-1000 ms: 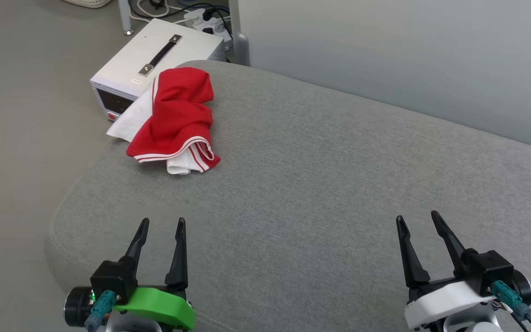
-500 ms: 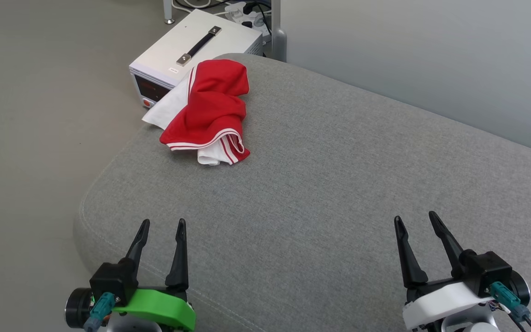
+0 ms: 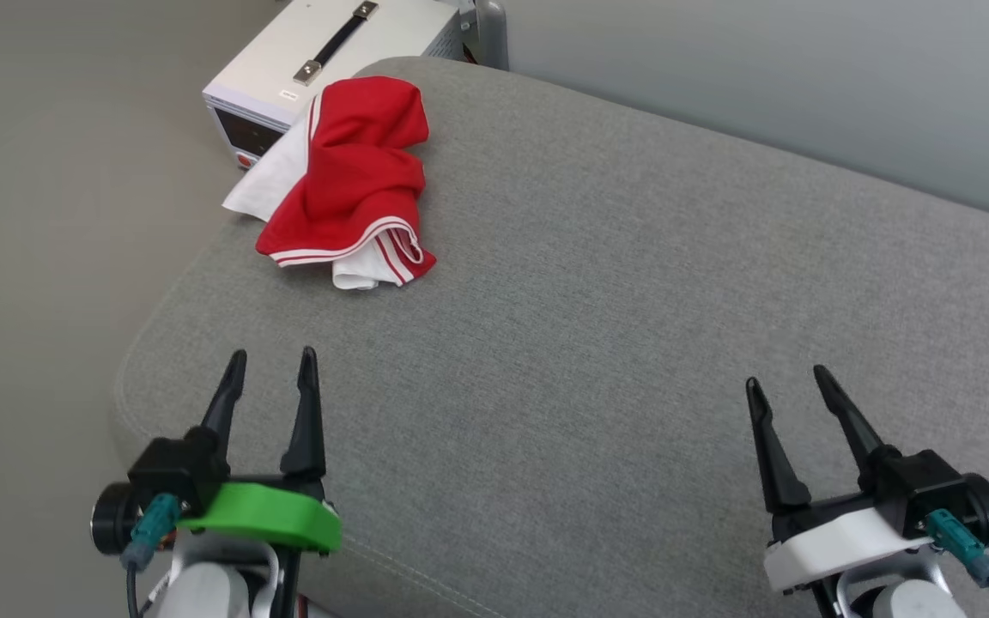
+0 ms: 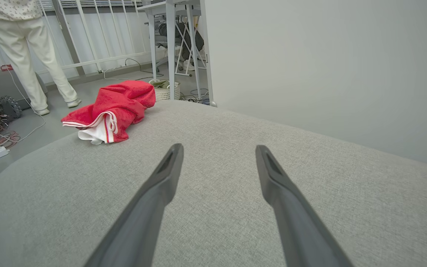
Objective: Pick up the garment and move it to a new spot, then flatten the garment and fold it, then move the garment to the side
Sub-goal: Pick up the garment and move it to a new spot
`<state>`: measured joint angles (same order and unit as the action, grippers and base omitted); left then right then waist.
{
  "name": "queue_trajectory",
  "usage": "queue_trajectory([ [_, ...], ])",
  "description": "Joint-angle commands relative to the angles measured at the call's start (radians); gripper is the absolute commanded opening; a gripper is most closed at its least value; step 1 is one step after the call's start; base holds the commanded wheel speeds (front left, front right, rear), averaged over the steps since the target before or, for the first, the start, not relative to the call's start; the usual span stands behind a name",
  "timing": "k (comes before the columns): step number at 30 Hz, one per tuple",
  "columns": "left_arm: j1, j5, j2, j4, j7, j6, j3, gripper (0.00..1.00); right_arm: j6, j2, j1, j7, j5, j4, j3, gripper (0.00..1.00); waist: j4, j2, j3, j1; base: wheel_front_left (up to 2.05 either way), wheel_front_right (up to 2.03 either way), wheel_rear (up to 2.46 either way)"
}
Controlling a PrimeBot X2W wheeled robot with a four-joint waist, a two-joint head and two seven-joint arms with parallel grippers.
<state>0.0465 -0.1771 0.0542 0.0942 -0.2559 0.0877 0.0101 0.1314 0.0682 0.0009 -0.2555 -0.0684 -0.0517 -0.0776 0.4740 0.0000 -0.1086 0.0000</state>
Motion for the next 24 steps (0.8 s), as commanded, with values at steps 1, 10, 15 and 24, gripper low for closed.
queue_trajectory([
  [1,0.051,0.003,-0.003,0.018,-0.006,0.011,-0.014,1.00,-0.001,0.013,-0.022,-0.006,0.011,0.016,0.003,1.00,-0.051,0.0000,-0.078,0.0000,0.00,0.00,0.00],
  [10,0.414,-0.049,0.130,0.290,0.054,0.040,-0.007,1.00,-0.001,0.079,-0.081,0.025,0.025,0.132,0.018,1.00,-0.147,0.0000,-0.259,0.0000,0.00,0.00,0.00],
  [15,0.618,-0.160,0.245,0.410,0.257,0.042,0.060,1.00,-0.001,0.098,-0.107,0.053,0.027,0.200,0.020,1.00,-0.196,0.0000,-0.337,0.0000,0.00,0.00,0.00],
  [24,0.825,-0.406,0.398,0.593,0.667,0.043,0.141,1.00,-0.001,0.105,-0.136,0.068,0.027,0.251,0.012,1.00,-0.275,0.0000,-0.441,0.0000,0.00,0.00,0.00],
])
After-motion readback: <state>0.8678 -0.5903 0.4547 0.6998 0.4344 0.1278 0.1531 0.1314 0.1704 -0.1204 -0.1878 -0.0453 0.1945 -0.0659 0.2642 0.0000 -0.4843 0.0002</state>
